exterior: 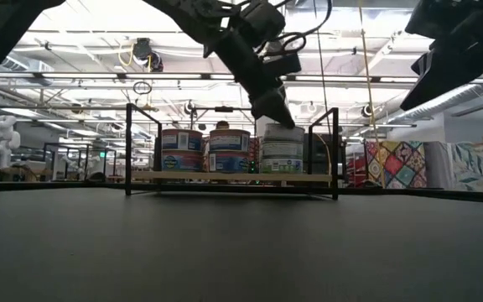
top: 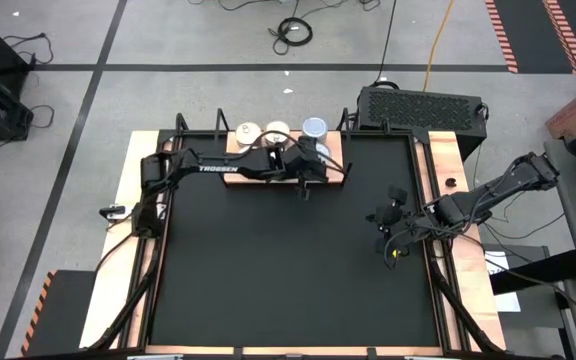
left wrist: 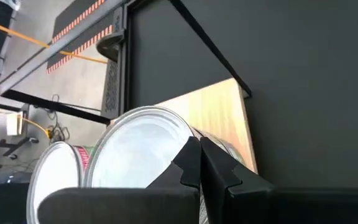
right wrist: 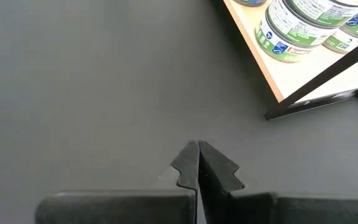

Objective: Stack canned seafood by type on shelf
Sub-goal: Stack the green tuna can on top of the green tuna can on the shelf

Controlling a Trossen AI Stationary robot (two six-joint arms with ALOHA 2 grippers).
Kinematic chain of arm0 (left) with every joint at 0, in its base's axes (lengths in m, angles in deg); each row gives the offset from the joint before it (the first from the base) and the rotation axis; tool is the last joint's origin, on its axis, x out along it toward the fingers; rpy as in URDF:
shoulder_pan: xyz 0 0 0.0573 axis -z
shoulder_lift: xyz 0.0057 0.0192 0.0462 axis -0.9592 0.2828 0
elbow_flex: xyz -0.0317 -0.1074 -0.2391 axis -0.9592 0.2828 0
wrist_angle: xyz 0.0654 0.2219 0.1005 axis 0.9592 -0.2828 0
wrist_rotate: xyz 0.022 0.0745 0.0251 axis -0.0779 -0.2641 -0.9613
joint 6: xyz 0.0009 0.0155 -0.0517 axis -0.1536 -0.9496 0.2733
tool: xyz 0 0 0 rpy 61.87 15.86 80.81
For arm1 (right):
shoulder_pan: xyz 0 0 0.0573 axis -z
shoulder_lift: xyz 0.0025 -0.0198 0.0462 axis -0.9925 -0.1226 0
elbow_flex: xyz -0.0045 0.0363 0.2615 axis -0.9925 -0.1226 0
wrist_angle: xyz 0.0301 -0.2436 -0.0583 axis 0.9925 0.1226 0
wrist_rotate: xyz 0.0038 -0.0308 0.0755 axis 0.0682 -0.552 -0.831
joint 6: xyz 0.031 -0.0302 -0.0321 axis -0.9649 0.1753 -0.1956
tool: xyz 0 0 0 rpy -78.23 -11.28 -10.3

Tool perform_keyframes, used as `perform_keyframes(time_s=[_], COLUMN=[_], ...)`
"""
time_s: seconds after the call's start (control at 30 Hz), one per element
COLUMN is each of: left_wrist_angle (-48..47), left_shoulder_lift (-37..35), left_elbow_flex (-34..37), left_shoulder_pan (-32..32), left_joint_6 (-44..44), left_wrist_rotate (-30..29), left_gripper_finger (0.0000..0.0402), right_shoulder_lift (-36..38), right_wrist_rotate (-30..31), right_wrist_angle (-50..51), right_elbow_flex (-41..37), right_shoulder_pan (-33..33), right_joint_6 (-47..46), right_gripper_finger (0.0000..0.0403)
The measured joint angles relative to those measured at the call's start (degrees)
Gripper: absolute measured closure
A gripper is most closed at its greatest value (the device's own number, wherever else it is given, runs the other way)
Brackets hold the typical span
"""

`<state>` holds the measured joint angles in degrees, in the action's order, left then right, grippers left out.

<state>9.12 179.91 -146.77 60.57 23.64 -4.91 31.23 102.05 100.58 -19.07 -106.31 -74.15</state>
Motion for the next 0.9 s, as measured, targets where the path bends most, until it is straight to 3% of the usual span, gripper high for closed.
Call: perform_keyframes(time_s=[0.4,0.9], left_wrist_angle=[-0.3,-2.0], left_shoulder_lift=[0.0,-0.8], left_elbow_flex=[0.1,-0.1], left_shoulder_pan=[-0.3,-0.3], left_joint_6=[1.5,1.9], left_wrist_rotate=[2.6,-0.6], left_gripper_finger=[0.0400,0.0337], right_shoulder_lift=[0.0,0.0], right_wrist_rotate=[0.3,0.3], right_wrist_angle=[-0.5,-0.6], right_elbow_flex=[0.0,0.0], right_shoulder_pan=[0.0,0.0], right_joint_6=[0.1,0.4], right_gripper_finger=[0.0403,0.0403])
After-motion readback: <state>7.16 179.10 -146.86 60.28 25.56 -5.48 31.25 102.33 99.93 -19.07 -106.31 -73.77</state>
